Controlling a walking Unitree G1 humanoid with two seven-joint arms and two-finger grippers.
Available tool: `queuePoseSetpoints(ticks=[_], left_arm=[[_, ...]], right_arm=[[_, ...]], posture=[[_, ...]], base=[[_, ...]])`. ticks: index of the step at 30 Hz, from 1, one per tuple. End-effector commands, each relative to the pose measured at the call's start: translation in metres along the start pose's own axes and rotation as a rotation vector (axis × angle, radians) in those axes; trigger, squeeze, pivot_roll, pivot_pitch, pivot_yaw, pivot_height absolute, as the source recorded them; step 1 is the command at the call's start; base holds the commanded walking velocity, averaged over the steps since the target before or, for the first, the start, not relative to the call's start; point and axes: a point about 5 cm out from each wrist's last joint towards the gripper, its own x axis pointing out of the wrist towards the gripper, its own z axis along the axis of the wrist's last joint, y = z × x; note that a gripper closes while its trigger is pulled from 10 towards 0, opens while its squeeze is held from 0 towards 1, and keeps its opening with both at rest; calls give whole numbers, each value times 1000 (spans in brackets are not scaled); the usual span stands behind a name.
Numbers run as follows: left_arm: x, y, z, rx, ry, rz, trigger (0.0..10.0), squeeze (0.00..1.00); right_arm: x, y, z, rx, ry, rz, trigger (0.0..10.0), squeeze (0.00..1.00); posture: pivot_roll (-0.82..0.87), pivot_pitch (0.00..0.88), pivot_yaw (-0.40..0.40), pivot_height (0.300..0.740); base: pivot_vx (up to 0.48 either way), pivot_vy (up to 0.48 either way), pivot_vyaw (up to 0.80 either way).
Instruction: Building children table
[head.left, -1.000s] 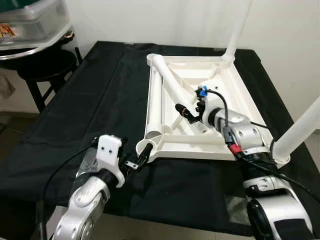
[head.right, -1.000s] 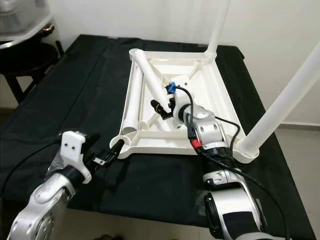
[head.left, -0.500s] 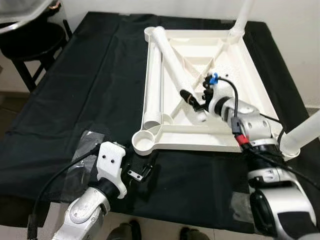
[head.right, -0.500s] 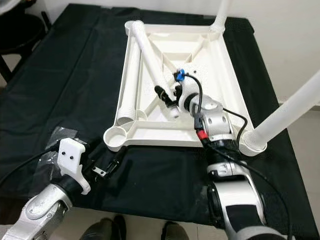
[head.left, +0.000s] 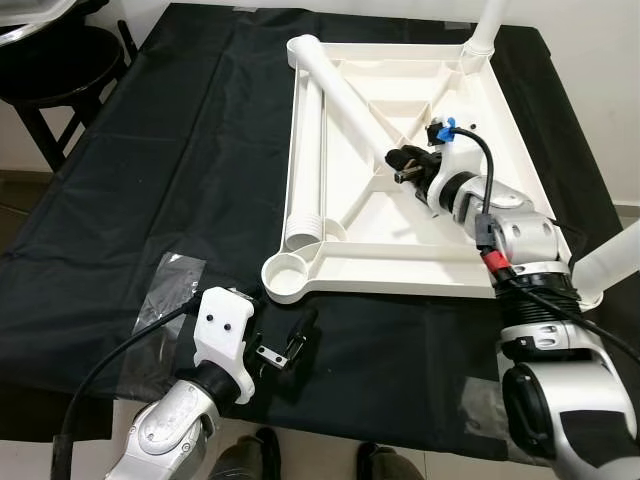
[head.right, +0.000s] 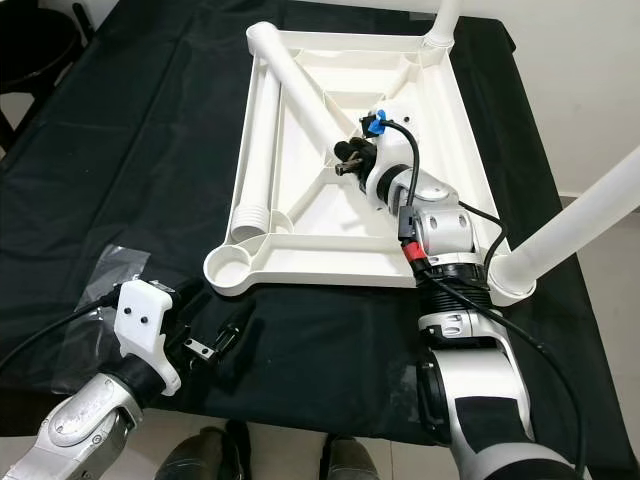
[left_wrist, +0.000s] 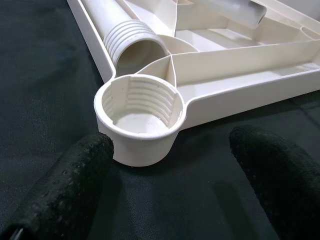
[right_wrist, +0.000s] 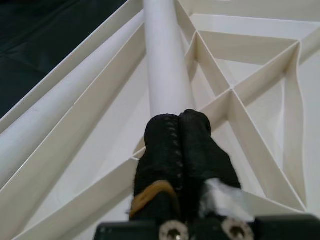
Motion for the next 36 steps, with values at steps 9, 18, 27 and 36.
queuePoseSetpoints(ticks=[9, 18, 27, 36], left_arm=[[2, 0, -4, 6, 29, 4, 10000, 0], [5, 1, -4, 0, 25, 2, 10000, 0], [6, 0, -4, 3, 23, 2, 10000, 0], [5, 1, -4, 8, 27, -2, 10000, 0]], right_arm=[[-10, -6, -15, 55, 66, -72, 0, 0], [-32, 4, -43, 64, 196, -137, 0, 0], [-38, 24, -47, 73, 239, -107, 1490, 0], [-37, 21, -25, 47, 116, -189, 10000, 0]], posture=[[-27, 281, -37, 740], [-47, 278, -41, 740], [-42, 276, -42, 740], [-40, 275, -40, 740]], base=[[0, 0, 0], [0, 0, 0], [0, 0, 0], [0, 0, 0]])
